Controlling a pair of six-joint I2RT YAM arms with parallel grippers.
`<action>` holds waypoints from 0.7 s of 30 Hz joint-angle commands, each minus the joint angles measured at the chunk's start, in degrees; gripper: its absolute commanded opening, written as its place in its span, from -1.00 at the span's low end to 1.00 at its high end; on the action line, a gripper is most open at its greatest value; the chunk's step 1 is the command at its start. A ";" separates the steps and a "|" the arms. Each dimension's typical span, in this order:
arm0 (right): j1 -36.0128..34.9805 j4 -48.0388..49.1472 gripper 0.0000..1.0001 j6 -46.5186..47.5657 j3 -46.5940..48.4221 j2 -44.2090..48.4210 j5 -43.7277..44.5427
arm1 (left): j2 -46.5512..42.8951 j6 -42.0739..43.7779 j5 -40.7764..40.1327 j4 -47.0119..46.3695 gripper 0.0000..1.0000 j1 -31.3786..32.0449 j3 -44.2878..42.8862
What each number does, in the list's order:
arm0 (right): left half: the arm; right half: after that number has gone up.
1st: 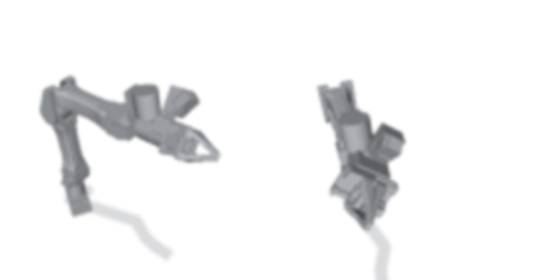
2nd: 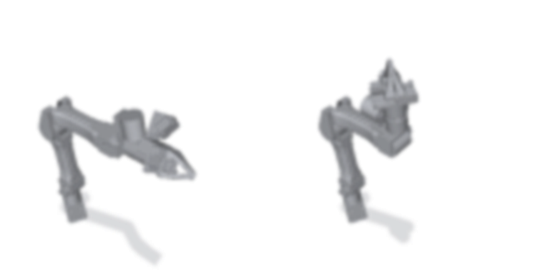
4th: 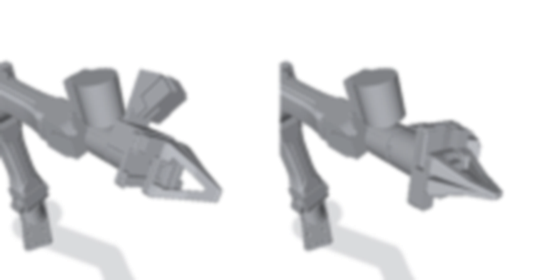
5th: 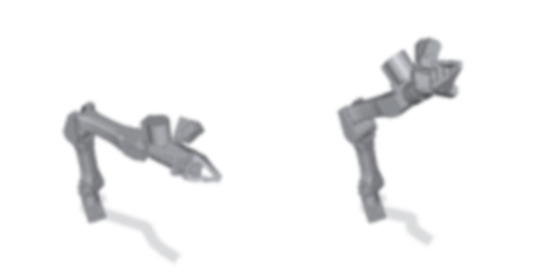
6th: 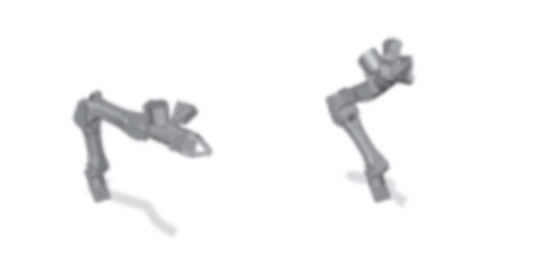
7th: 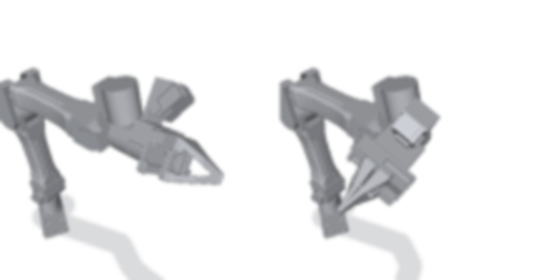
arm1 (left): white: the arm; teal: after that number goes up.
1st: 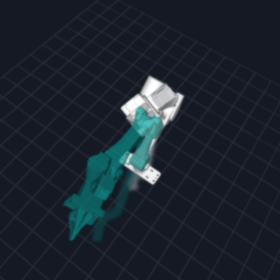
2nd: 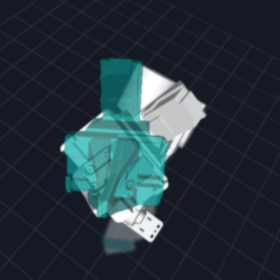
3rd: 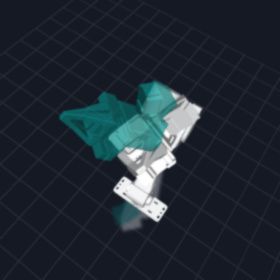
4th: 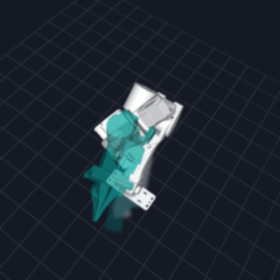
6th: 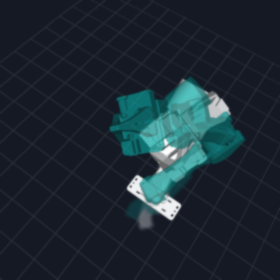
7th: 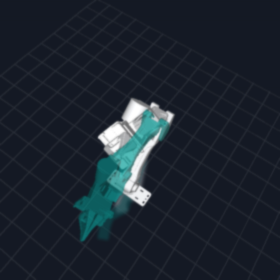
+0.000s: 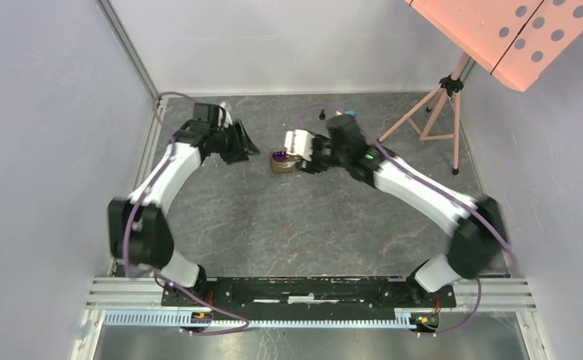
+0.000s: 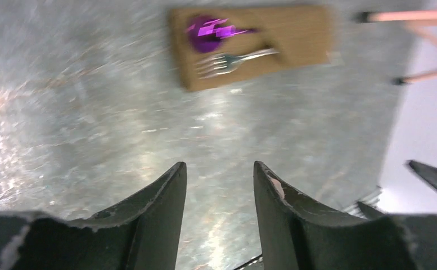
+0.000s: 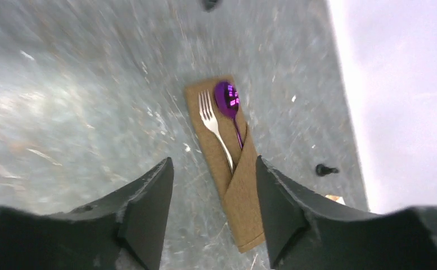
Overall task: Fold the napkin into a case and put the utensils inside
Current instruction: Reset both arms
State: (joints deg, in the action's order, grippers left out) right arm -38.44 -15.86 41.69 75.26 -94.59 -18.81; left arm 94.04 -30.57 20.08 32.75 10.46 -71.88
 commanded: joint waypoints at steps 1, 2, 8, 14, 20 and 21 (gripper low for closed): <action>-1.40 8.28 0.68 -13.19 -13.72 22.74 -2.71 | -21.30 5.47 6.67 -7.32 0.16 2.99 0.14; -1.71 8.25 0.96 -13.73 -16.19 27.81 -2.27 | -24.59 5.72 7.32 -8.04 0.20 3.55 -0.43; -1.90 9.63 0.96 -26.41 -22.88 53.72 14.45 | -36.46 7.52 8.15 -8.11 0.65 4.47 -8.56; -1.90 8.53 0.96 -31.95 -20.70 67.52 34.97 | -45.67 6.81 1.34 -11.00 1.00 4.48 -12.52; -1.89 2.91 0.96 -35.41 -14.59 69.88 52.35 | -50.36 7.82 -5.64 -10.37 1.00 4.48 -13.80; -1.90 3.21 0.96 -35.16 -14.75 70.80 51.15 | -50.66 8.28 -6.18 -9.98 1.00 4.48 -14.03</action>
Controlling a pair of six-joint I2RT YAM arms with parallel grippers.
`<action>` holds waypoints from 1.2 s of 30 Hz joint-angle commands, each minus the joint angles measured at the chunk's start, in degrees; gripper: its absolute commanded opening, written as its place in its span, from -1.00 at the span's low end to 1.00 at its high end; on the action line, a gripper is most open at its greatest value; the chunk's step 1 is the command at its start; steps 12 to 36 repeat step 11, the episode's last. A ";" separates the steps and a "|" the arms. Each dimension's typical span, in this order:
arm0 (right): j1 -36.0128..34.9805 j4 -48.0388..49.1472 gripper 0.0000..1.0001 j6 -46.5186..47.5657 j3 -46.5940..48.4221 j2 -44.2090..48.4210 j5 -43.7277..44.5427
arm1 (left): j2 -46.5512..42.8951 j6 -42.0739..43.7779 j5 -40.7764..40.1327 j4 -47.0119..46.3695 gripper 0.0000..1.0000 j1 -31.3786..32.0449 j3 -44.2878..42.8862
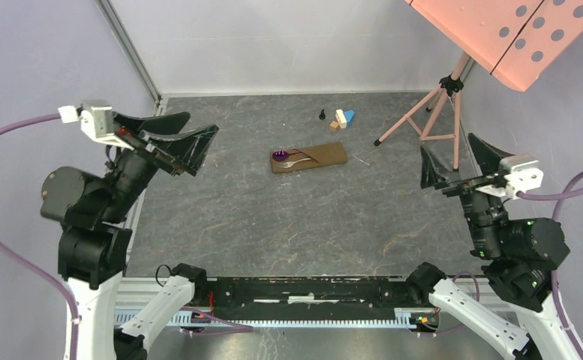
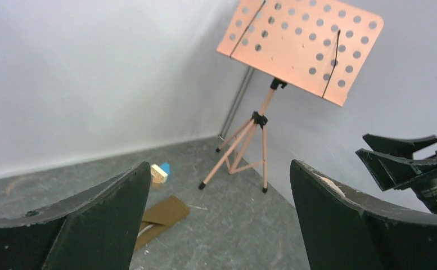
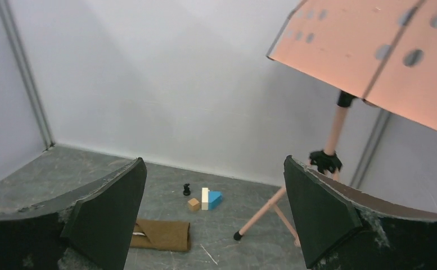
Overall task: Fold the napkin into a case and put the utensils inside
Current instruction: Reset both arms
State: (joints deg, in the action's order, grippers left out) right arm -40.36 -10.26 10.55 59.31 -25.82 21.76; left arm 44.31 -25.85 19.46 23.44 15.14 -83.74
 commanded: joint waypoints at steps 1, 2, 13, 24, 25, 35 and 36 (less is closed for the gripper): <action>0.03 -2.00 0.96 -3.74 0.74 2.83 9.17 | -1.30 3.77 -5.97 -0.25 1.00 -0.22 -2.20; 0.03 -1.52 0.96 -3.69 0.28 3.63 8.62 | -1.53 4.00 -6.33 0.05 1.00 -0.19 -2.28; 0.02 0.91 0.96 -5.71 -3.21 6.25 10.36 | -3.13 3.79 -7.16 2.36 1.00 -0.23 -1.79; 0.02 0.91 0.96 -5.71 -3.21 6.25 10.36 | -3.13 3.79 -7.16 2.36 1.00 -0.23 -1.79; 0.02 0.91 0.96 -5.71 -3.21 6.25 10.36 | -3.13 3.79 -7.16 2.36 1.00 -0.23 -1.79; 0.02 0.91 0.96 -5.71 -3.21 6.25 10.36 | -3.13 3.79 -7.16 2.36 1.00 -0.23 -1.79; 0.02 0.91 0.96 -5.71 -3.21 6.25 10.36 | -3.13 3.79 -7.16 2.36 1.00 -0.23 -1.79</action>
